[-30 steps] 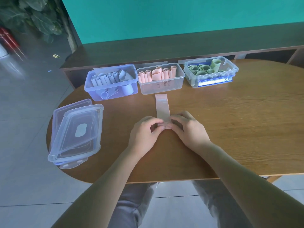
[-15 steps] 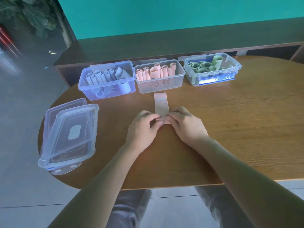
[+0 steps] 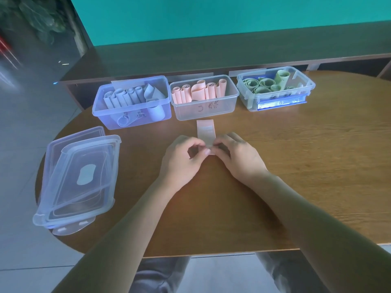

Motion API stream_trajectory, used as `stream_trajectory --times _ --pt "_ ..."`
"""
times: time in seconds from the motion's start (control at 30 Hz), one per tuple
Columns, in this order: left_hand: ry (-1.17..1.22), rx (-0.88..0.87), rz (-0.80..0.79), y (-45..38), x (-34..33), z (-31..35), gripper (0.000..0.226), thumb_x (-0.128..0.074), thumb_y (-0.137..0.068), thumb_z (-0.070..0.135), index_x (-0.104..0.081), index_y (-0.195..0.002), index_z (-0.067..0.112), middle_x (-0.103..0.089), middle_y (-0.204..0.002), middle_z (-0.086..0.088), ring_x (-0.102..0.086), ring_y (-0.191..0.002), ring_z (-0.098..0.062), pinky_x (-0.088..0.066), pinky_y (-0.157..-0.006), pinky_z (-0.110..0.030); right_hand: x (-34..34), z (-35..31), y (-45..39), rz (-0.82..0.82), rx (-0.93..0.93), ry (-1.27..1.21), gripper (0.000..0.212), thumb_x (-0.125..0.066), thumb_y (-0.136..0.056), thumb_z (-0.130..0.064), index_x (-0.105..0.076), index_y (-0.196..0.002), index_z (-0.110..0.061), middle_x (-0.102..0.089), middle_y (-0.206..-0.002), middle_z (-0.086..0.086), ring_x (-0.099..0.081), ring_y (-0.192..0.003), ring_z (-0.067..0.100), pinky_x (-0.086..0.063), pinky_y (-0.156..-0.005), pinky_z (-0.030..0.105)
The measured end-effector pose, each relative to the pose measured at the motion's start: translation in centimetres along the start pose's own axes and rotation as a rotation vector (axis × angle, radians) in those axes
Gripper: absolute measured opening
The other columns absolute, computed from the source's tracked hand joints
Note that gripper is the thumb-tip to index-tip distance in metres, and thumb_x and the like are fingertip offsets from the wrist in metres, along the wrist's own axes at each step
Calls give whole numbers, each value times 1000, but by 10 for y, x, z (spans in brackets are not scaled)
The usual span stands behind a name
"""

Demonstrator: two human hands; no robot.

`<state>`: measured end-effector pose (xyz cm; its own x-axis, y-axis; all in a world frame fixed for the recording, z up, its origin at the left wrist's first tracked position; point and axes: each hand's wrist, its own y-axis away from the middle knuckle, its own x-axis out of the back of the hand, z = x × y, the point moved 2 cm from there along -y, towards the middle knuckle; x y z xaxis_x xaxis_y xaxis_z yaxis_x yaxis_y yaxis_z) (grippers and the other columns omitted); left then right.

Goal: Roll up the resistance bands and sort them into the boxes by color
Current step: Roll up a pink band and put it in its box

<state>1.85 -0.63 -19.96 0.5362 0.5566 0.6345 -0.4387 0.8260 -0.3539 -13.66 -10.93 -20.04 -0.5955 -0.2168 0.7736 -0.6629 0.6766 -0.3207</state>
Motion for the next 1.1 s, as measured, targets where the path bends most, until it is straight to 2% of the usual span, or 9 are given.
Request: stream_trajectory --times 0.1,0.2,0.33,0.43,0.53,0.73,0.87,1.03,1.1 --pt "-41 7 -9 -4 -2 -4 19 -70 -89 38 -72 -108 33 -63 -99 13 -59 -81 -6 -54 -77 -36 0 1 -4 29 -3 12 35 -54 -100 -46 -66 -119 -20 -59 -117 -4 -65 -92 25 -52 -73 36" --pt "-118 23 -2 -11 -5 -7 23 -63 -95 42 -71 -114 34 -62 -101 11 -57 -82 -8 -54 -78 -37 2 -1 -7 26 2 -20 43 -61 -95 -49 -62 -126 -20 -58 -123 -4 -62 -84 19 -53 -76 36" --pt "-144 58 17 -22 -8 -9 26 -63 -95 44 -69 -118 33 -63 -106 11 -54 -86 -6 -53 -81 -35 2 3 -12 15 22 10 26 -68 -95 -35 -65 -116 -21 -59 -115 -6 -52 -75 11 -52 -72 34" --pt "-44 38 61 -29 -7 -10 16 -68 -92 37 -70 -107 32 -66 -104 12 -59 -91 -4 -53 -85 -35 0 6 -17 43 19 6 27 -62 -98 -40 -70 -114 -20 -61 -114 -4 -63 -86 20 -47 -71 29" --pt "-25 8 57 -30 -7 -10 7 -71 -89 34 -70 -96 32 -65 -97 14 -59 -89 -5 -53 -81 -35 -2 9 -23 60 1 6 35 -57 -99 -45 -72 -117 -18 -62 -115 -1 -66 -92 24 -46 -73 30" --pt "-98 53 45 -39 -11 -14 20 -69 -90 45 -72 -107 36 -62 -102 12 -59 -86 -6 -55 -80 -37 -1 8 -38 28 33 8 41 -64 -97 -39 -62 -131 -17 -58 -127 2 -66 -98 28 -55 -80 39" --pt "-172 69 41 -50 -14 -18 28 -61 -95 49 -68 -119 36 -62 -105 11 -58 -91 -9 -55 -80 -39 -3 13 -45 9 64 -3 29 -71 -93 -29 -65 -119 -17 -58 -119 -1 -64 -91 24 -55 -78 42" --pt "-32 17 82 -62 -14 -18 11 -70 -92 35 -68 -102 31 -65 -102 13 -60 -95 -7 -55 -82 -38 -5 19 -54 53 46 25 32 -62 -99 -40 -72 -118 -17 -60 -118 0 -65 -94 25 -52 -76 36" --pt "-58 -12 60 -61 -15 -17 12 -71 -90 37 -70 -101 32 -65 -102 14 -59 -96 -7 -56 -81 -38 -7 20 -58 54 39 50 34 -57 -101 -42 -72 -120 -18 -60 -119 1 -64 -95 27 -50 -74 35"
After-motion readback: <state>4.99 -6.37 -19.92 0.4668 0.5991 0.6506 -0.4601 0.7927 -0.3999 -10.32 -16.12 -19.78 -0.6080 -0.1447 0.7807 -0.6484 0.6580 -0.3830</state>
